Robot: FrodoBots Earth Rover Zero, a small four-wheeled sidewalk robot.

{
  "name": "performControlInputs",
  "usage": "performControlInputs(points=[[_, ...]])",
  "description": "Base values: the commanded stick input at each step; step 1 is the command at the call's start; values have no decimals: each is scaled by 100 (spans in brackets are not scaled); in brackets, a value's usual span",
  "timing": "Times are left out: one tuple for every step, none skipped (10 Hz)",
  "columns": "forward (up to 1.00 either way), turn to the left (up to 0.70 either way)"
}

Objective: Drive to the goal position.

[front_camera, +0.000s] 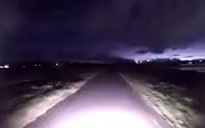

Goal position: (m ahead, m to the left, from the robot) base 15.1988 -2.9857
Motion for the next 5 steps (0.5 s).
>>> performControlInputs(points=[[70, 0], [70, 0], [70, 0], [70, 0], [70, 0]])
